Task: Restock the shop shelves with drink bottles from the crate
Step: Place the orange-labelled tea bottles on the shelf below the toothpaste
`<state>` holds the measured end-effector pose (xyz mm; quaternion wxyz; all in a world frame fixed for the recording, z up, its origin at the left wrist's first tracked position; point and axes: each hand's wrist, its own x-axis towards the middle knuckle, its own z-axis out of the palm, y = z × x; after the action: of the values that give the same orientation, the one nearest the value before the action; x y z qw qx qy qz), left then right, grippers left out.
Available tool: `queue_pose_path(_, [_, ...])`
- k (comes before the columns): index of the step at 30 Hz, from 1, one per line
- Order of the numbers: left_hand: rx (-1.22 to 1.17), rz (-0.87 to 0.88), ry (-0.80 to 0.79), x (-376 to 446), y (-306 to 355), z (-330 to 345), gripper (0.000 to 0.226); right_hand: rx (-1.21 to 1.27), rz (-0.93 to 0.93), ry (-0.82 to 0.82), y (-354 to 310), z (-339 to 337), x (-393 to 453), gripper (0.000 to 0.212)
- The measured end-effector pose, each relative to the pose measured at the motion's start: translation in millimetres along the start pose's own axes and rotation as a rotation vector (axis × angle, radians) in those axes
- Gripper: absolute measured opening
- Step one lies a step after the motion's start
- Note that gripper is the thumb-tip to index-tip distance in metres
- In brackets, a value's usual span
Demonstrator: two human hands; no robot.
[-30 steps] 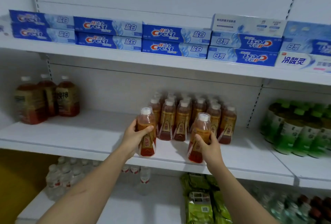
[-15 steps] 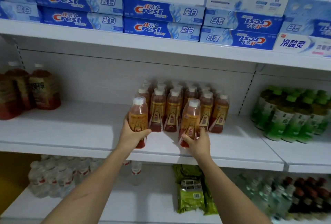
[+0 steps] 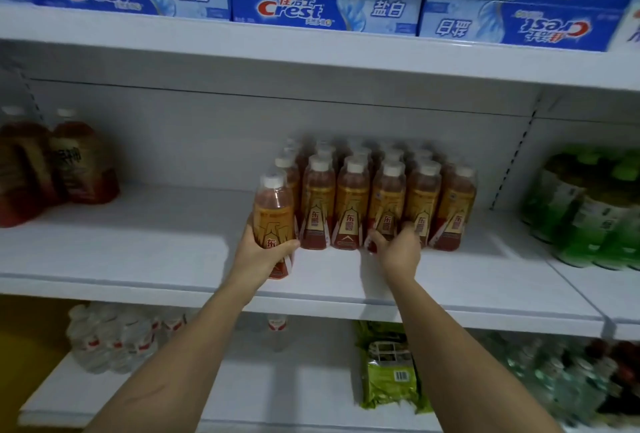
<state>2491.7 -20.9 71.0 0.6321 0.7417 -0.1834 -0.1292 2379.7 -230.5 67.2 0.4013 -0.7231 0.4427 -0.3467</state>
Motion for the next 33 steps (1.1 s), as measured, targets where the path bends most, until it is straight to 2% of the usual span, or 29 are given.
queue_pose_path(9, [0.018,0.017,0.008,10.4,2.6,-0.9,0.083,-0.017,-0.059,0.130,14.2,18.2,1.9,0.061])
queue_pose_path(13, [0.048,0.043,-0.012,12.0,-3.5,-1.5,0.082,0.110,0.004,0.111,9.8,19.2,2.2,0.054])
queue_pose_path(19, [0.036,0.056,-0.050,15.9,-8.5,0.6,0.082,0.070,-0.028,0.096,10.4,19.2,0.7,0.038])
queue_pose_path(27, [0.078,0.076,-0.029,21.3,-17.1,4.7,0.084,0.048,-0.060,0.102,13.3,21.9,3.2,0.038])
queue_pose_path(33, [0.074,0.104,-0.028,16.5,-15.8,3.3,0.096,0.088,-0.043,-0.008,11.1,12.9,-7.7,0.028])
